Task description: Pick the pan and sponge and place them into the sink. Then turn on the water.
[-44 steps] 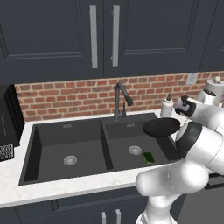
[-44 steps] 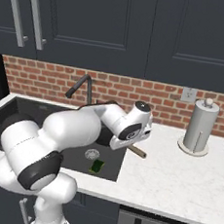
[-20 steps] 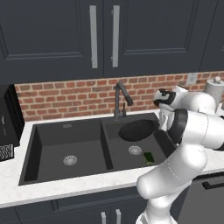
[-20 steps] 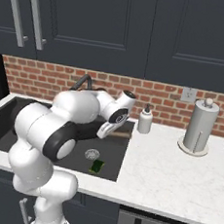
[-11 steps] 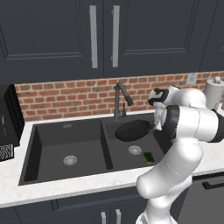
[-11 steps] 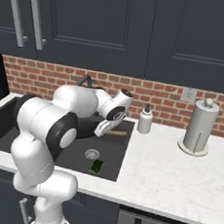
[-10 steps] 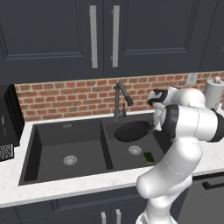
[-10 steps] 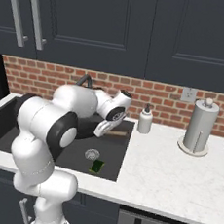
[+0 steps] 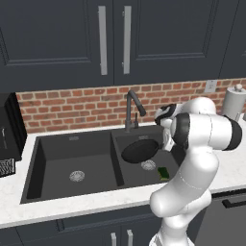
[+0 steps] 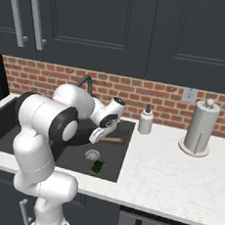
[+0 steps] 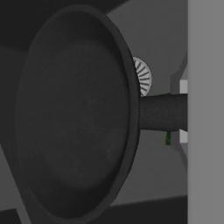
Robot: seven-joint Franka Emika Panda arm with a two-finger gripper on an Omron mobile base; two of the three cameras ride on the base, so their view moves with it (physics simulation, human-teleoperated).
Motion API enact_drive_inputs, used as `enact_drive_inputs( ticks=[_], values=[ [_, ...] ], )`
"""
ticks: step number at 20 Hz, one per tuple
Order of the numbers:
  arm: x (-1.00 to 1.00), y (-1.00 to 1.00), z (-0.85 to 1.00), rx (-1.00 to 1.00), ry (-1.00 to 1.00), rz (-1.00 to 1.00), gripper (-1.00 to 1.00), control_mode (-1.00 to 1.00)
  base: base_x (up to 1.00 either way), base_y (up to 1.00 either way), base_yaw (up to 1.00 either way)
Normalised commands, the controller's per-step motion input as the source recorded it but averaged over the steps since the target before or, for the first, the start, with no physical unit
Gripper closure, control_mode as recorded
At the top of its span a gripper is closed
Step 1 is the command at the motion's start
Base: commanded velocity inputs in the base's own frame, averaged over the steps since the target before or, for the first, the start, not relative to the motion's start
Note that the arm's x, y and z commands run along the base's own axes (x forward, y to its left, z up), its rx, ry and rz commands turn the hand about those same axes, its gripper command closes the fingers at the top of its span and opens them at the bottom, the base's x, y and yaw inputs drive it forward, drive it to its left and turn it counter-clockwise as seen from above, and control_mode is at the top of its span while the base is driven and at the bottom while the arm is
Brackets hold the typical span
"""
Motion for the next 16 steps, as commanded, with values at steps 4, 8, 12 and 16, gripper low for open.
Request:
enact_drive_inputs(
  ticks=[4, 8, 12, 16],
  values=[
    [0.09, 0.16, -0.19, 0.00, 0.00, 0.00, 1.00, -1.00, 0.00, 0.00, 0.00],
    [0.01, 0.04, -0.28, 0.00, 0.00, 0.00, 1.00, -1.00, 0.00, 0.00, 0.00],
    [0.00, 0.10, -0.36, -0.01, 0.00, 0.00, 1.00, -1.00, 0.00, 0.00, 0.00],
    [0.00, 0.16, -0.38, -0.03, 0.00, 0.00, 1.00, -1.00, 0.00, 0.00, 0.00]
  ],
)
